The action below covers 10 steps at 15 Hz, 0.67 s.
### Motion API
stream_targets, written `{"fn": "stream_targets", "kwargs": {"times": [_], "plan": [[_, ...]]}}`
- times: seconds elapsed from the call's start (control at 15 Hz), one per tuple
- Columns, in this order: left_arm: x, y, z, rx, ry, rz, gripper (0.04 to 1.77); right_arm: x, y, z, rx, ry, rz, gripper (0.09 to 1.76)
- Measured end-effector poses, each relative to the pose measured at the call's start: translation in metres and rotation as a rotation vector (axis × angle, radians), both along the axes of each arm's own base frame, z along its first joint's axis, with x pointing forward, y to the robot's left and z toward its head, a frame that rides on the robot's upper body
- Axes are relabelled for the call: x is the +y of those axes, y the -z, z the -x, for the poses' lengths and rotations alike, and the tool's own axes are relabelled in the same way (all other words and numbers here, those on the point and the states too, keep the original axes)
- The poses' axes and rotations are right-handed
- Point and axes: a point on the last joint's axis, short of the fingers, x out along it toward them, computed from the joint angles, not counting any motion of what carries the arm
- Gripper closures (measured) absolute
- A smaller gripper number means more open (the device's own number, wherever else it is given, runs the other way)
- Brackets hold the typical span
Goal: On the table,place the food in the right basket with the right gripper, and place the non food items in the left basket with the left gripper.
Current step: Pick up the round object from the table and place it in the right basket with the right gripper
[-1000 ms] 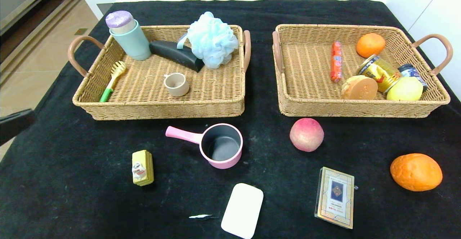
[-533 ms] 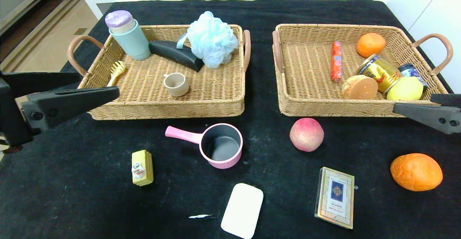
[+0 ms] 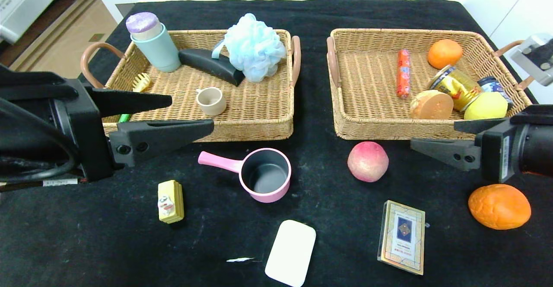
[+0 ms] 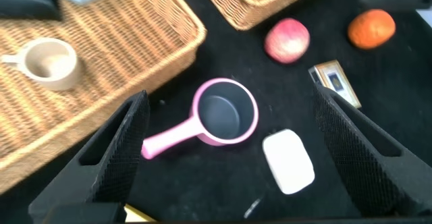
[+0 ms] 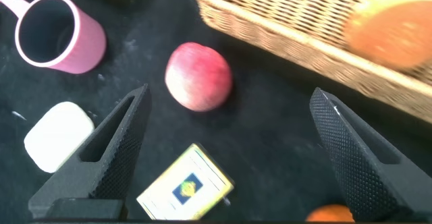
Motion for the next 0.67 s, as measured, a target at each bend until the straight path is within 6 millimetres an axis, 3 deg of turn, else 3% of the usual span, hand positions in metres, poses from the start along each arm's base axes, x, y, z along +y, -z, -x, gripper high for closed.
{"fn": "stream_targets", "kwargs": {"times": [0.67], "plan": [[-0.006,0.008,0.002,0.027,0.029,-0.020,0.09,0.055,0.017,-0.035,0.043,0.035,0.102,0.14]]}}
